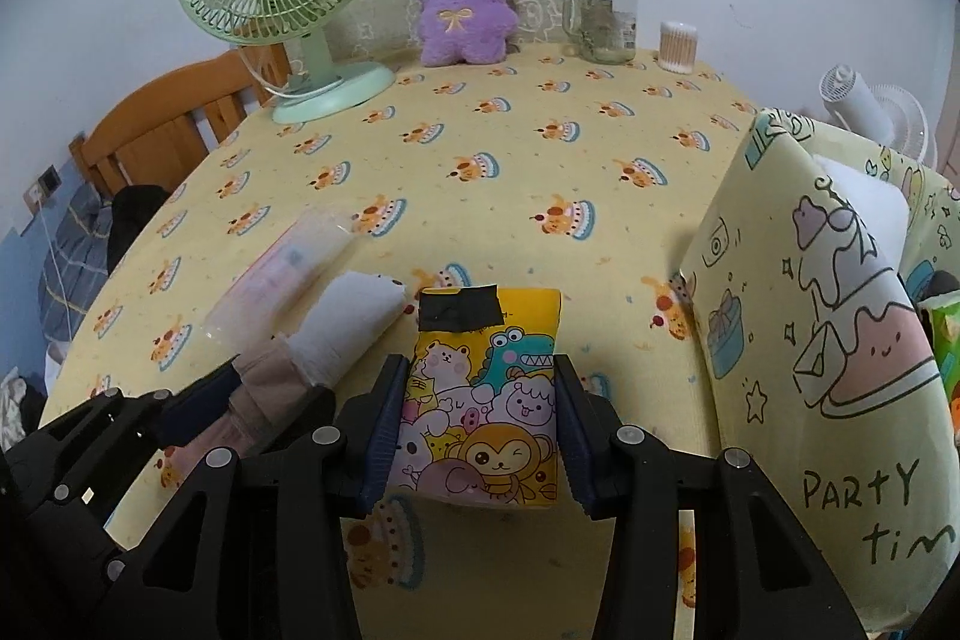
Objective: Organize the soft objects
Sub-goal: 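Grasp the yellow cartoon snack bag with the right tool while the left tool grasps the beige rolled cloth, then lift the snack bag and beige cloth and carry them over the box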
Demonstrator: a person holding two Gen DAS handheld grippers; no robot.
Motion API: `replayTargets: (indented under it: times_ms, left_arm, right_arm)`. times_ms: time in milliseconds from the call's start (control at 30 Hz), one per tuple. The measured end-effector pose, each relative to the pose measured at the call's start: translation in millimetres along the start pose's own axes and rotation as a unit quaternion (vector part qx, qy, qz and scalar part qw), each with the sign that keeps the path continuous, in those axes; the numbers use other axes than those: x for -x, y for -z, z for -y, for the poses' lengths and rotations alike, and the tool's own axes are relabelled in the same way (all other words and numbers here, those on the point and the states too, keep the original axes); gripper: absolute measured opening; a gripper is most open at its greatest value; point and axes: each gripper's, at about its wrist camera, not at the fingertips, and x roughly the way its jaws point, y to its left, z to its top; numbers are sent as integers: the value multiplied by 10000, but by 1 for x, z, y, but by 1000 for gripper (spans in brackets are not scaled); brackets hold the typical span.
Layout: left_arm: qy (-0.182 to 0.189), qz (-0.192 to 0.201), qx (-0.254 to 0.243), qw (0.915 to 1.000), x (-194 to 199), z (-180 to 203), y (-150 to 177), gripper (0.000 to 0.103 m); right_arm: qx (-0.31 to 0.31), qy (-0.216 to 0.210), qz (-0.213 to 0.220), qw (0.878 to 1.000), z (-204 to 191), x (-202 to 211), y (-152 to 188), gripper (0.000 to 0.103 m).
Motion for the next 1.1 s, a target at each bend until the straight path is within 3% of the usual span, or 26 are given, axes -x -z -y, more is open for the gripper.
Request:
replayTargets:
  times_ms: [300, 1100]
  left_arm:
    - [202, 112, 8, 9997, 13, 7, 0, 13]
    - [234, 783, 94, 9966, 75, 10, -18, 12]
  right_arm:
    - [-35, 21, 72, 10000, 5, 9, 0, 50]
    - [84, 128, 716, 9973, -1, 76, -21, 50]
